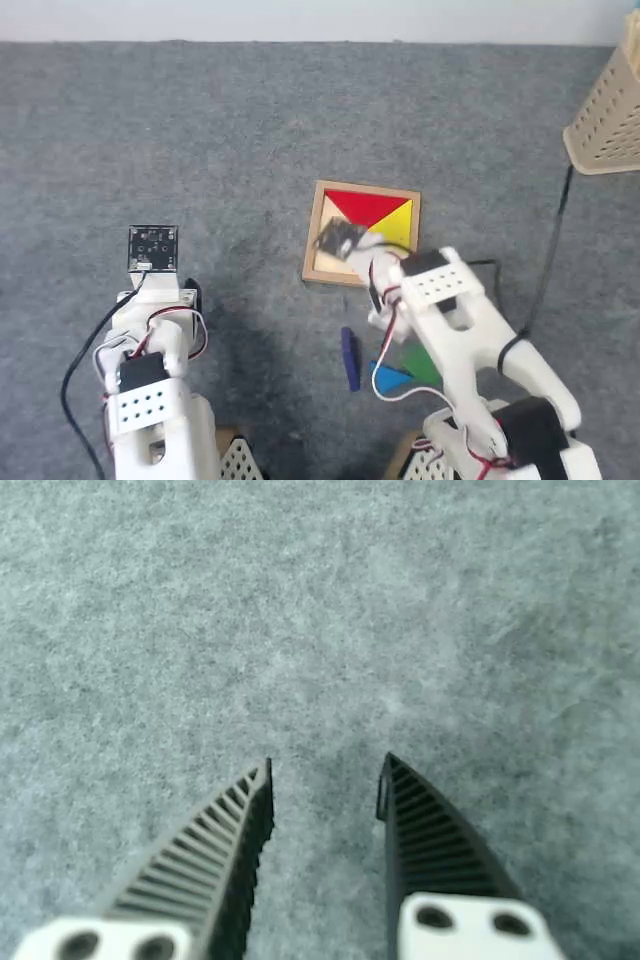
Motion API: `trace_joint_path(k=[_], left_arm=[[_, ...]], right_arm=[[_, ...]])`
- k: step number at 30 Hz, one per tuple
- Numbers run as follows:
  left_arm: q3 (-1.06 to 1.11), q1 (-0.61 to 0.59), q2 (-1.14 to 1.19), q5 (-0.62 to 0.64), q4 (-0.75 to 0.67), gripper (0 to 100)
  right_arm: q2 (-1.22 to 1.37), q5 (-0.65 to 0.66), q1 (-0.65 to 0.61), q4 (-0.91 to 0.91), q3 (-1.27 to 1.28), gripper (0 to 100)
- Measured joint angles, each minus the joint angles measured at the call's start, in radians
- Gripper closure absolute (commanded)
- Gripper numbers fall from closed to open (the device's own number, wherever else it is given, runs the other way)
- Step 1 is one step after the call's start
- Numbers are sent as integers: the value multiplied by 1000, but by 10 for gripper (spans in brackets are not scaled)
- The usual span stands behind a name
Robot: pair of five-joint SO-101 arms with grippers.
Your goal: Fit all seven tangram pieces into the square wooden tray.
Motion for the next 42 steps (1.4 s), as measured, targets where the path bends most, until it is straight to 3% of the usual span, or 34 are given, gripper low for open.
trace_joint_path(k=[5,10,16,21,27,39,42], left_arm=[[0,0,0,0,0,832],[0,0,0,0,0,832],[0,0,0,0,0,832],[0,2,0,0,0,832],[0,2,0,0,0,832],[0,0,0,0,0,832],[0,0,0,0,0,832]], right_arm=[[15,-94,-5,48,-204,993],[173,-104,-46,97,-462,993],[537,29,-51,193,-787,993],[727,66,-54,229,-977,993],[763,226,-55,276,-1008,993],[763,239,-87,278,-1008,991],[763,239,-84,278,-1008,935]])
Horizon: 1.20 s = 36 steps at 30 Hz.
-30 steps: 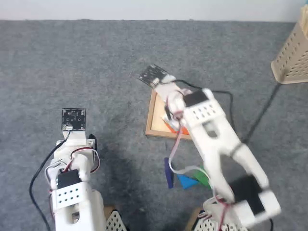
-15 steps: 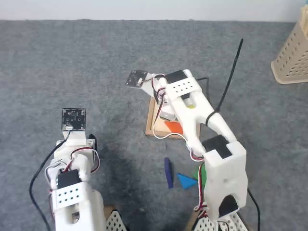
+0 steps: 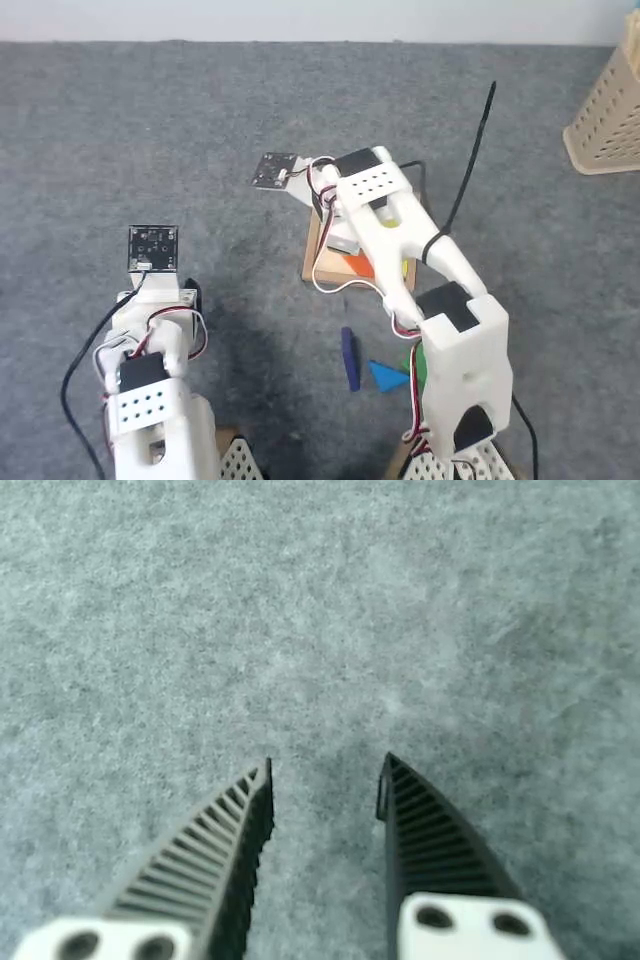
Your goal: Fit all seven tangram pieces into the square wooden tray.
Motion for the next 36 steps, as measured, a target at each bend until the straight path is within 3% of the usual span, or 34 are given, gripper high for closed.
trace_joint_path(k=[3,14,19,28,32,36], left_arm=[[0,0,0,0,0,832],[0,0,0,0,0,832],[0,0,0,0,0,832],[0,0,0,0,0,832],[0,2,0,0,0,832],[0,2,0,0,0,832]], right_arm=[[0,0,0,0,0,885],[0,0,5,0,-5,879],[0,-106,48,-44,-34,879],[0,-132,44,-58,-34,880],[0,-250,38,-114,-34,882],[8,-339,43,-187,-34,985]])
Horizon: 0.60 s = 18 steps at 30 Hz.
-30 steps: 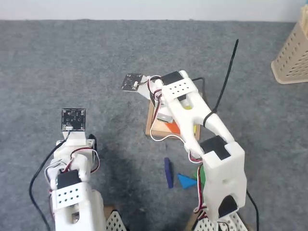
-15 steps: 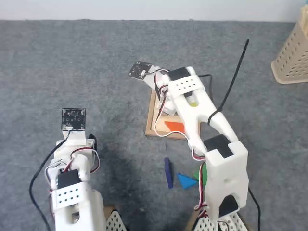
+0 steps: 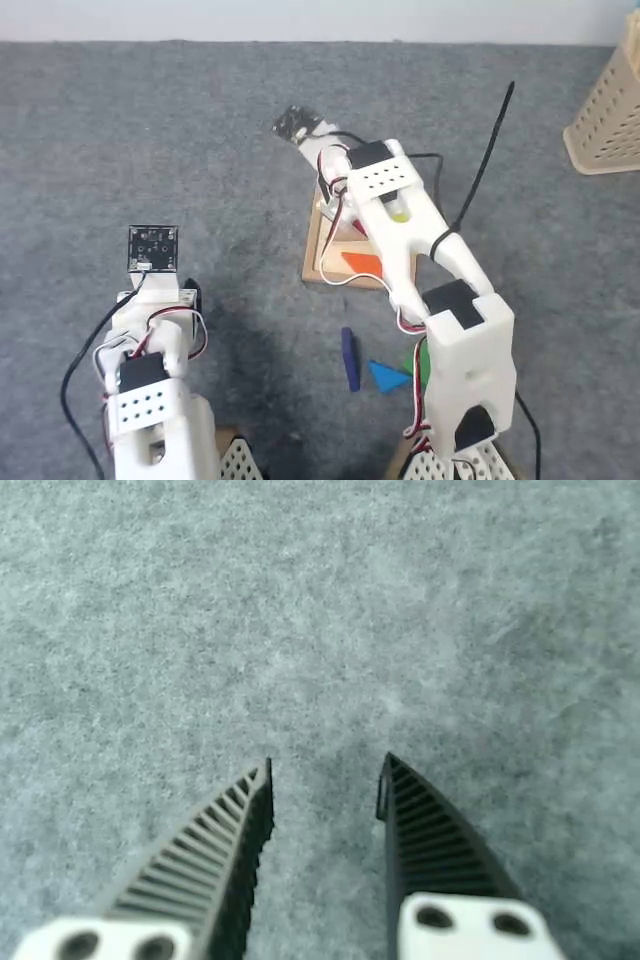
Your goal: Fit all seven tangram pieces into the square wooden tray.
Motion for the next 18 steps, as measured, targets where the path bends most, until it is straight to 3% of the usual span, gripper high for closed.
trace_joint_path(k=[6,18], left_arm=[[0,0,0,0,0,832],[0,-2,0,0,0,832]], right_arm=[[41,-74,-6,-94,44,993],[40,-94,5,-106,123,992]])
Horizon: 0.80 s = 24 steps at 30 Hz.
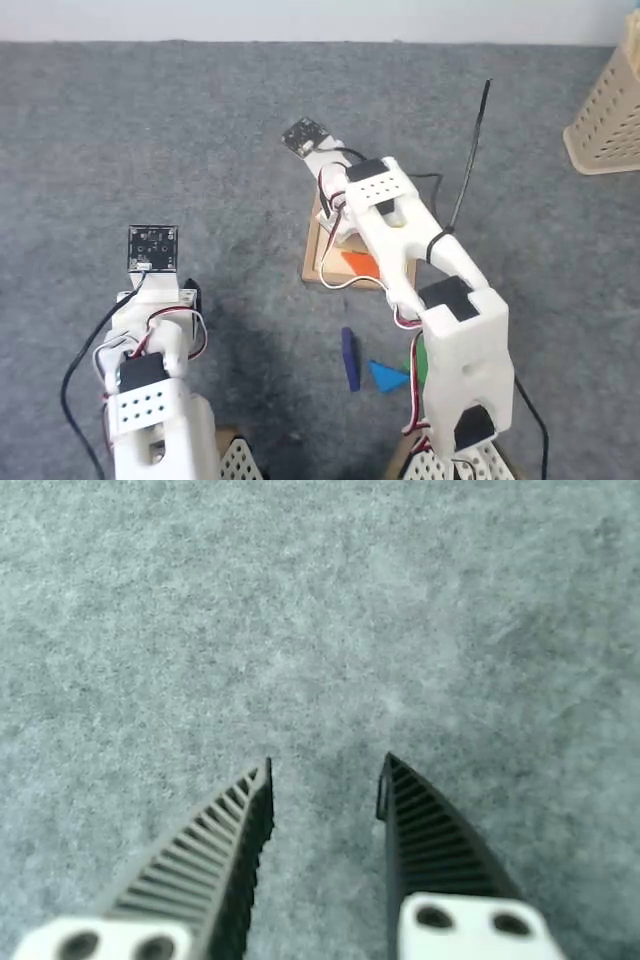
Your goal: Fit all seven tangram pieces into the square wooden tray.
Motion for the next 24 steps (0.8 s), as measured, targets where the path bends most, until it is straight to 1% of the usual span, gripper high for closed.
trace_joint_path(k=[8,10,16,24], left_arm=[[0,0,0,0,0,832],[0,2,0,0,0,832],[0,2,0,0,0,832],[0,2,0,0,0,832]], right_arm=[[-28,-2,40,-5,51,992],[-60,-2,49,-6,97,992],[-184,0,51,-94,275,992],[-302,0,51,-115,353,992]])
